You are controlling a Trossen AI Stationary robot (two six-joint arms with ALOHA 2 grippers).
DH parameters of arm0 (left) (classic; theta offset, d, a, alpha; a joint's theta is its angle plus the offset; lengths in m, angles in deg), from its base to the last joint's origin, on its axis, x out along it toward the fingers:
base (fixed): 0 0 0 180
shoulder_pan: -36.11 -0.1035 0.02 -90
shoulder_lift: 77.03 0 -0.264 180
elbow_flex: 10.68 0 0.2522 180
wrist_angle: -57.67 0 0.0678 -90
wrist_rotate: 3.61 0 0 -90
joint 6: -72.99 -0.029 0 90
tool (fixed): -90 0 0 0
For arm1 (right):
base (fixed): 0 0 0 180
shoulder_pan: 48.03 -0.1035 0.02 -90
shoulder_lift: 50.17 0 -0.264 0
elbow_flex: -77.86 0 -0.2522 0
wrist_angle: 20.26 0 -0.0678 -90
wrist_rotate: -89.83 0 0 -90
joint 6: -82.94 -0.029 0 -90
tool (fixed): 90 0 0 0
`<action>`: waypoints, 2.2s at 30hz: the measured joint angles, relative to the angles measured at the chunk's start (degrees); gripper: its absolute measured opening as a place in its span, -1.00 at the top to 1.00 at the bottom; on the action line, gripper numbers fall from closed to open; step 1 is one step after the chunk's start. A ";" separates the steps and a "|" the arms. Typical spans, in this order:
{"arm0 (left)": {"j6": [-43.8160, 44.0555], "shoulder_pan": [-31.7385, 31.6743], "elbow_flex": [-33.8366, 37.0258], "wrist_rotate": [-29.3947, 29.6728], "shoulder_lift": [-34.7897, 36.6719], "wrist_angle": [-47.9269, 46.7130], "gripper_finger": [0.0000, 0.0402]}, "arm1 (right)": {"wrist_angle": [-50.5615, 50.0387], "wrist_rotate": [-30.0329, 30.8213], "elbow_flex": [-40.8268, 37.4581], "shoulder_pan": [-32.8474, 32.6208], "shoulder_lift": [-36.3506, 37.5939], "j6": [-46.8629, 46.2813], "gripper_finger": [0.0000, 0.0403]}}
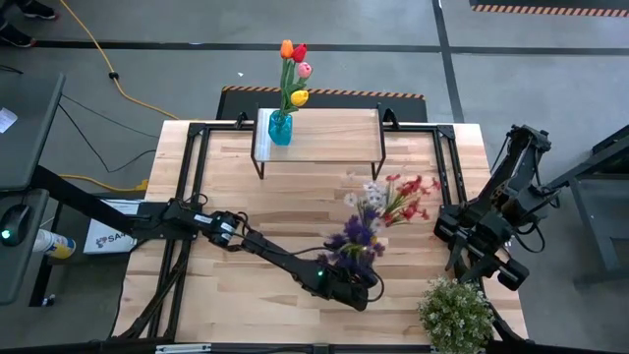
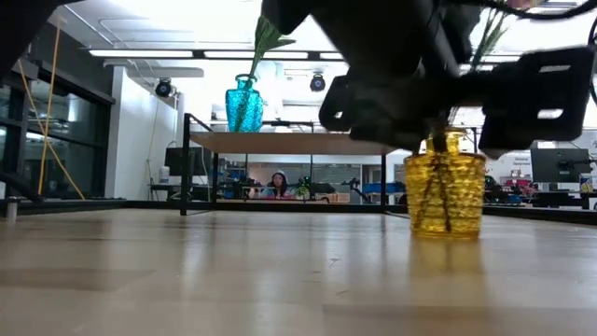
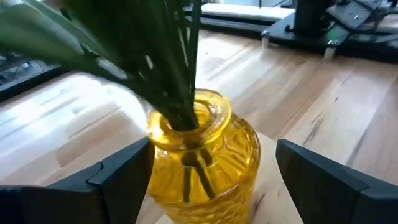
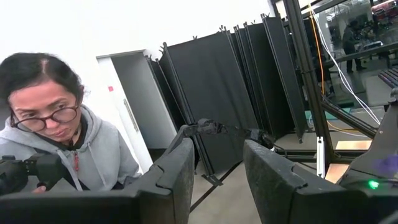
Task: Pick and place flowers into a vace then onto a shelf
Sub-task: Put the yellow flower vase on the shelf
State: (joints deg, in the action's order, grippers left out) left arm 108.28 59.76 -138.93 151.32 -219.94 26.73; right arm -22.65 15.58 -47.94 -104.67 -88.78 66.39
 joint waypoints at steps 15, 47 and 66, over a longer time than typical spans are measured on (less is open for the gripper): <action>-0.17 -0.39 -0.20 1.90 0.02 -4.08 -0.84 | 0.00 -0.50 0.00 0.00 0.00 -0.07 0.35; 5.25 3.55 -3.91 1.78 0.44 -22.15 -0.84 | -0.85 -2.01 0.00 -0.04 0.02 -0.11 0.35; 0.94 3.71 -12.66 6.12 0.46 -19.59 -0.84 | -0.97 -0.89 0.00 -0.01 0.02 0.04 0.35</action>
State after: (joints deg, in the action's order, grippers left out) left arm 109.22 63.48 -151.59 157.44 -219.48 7.14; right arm -23.62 14.69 -47.94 -104.68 -88.76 66.43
